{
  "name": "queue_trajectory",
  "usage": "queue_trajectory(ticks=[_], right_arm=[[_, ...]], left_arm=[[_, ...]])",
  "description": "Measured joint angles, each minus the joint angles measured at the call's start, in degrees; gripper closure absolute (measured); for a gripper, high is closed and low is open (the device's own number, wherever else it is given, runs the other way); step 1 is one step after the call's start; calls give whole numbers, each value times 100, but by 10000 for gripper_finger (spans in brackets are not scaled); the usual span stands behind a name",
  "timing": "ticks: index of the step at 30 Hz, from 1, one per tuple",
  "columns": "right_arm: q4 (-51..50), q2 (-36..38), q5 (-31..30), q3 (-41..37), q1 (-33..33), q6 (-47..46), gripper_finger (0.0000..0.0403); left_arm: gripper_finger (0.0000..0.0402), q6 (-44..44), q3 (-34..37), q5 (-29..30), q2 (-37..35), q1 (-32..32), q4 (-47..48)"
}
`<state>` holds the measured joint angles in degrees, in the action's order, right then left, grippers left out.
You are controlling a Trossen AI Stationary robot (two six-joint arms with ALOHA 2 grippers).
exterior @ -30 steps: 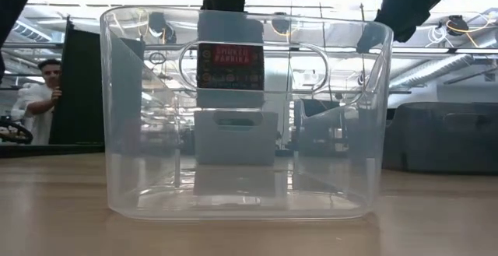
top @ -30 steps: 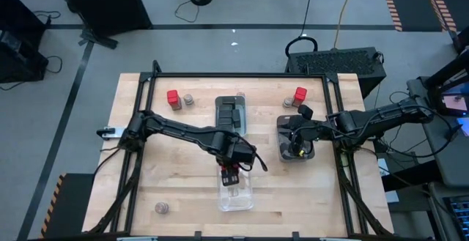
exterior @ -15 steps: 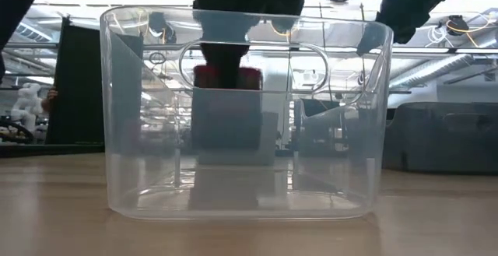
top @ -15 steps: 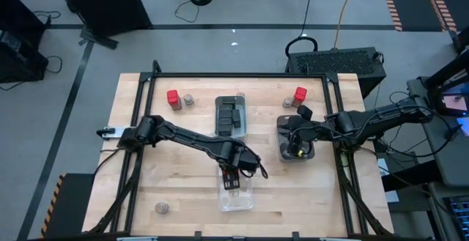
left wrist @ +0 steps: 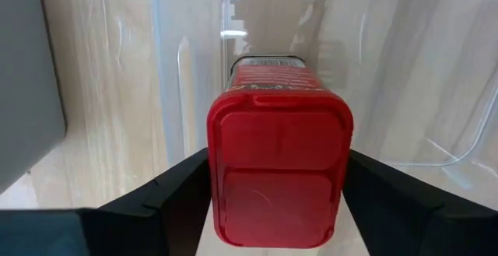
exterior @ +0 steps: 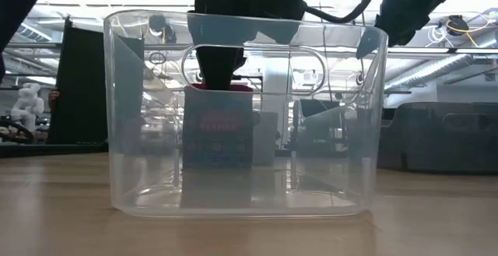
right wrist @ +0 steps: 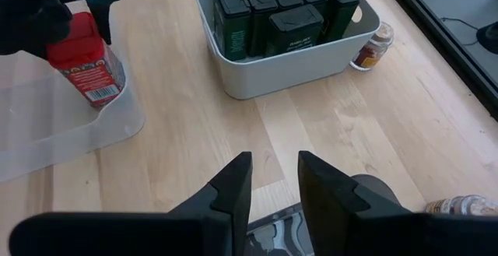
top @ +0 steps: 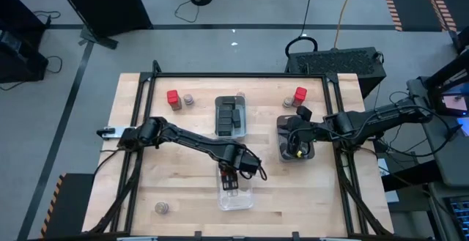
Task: Sort spices by type
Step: Put the red spice can into the transparent bin
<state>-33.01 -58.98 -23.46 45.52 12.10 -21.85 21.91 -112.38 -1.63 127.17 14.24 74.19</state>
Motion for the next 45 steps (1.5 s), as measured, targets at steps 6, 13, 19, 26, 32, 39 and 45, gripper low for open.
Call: queue_trajectory(ticks=[6, 13, 19, 26, 32, 39, 45], right_arm=[[0, 0, 0, 0, 0, 0, 314], [0, 2, 2, 0, 0, 2, 314], [1, 2, 2, 0, 0, 2, 314], [-4, 2, 2, 0, 0, 7, 314], [-46, 4, 120, 0, 2, 26, 314], [-42, 4, 138, 0, 2, 46, 314], [-15, 4, 136, 0, 2, 39, 314]], left_arm=[[85, -106, -2, 75, -7, 0, -15], [75, -144, -301, 148, -50, 0, 326], [75, -181, -806, 591, -54, 2, 937], [75, -424, -1181, 1036, -246, 28, 1559], [75, -315, -1145, 1185, -1113, -26, 1569], [75, 170, -969, 3301, -2859, -190, 1578], [75, 883, -215, 3760, -4388, -429, 1578]])
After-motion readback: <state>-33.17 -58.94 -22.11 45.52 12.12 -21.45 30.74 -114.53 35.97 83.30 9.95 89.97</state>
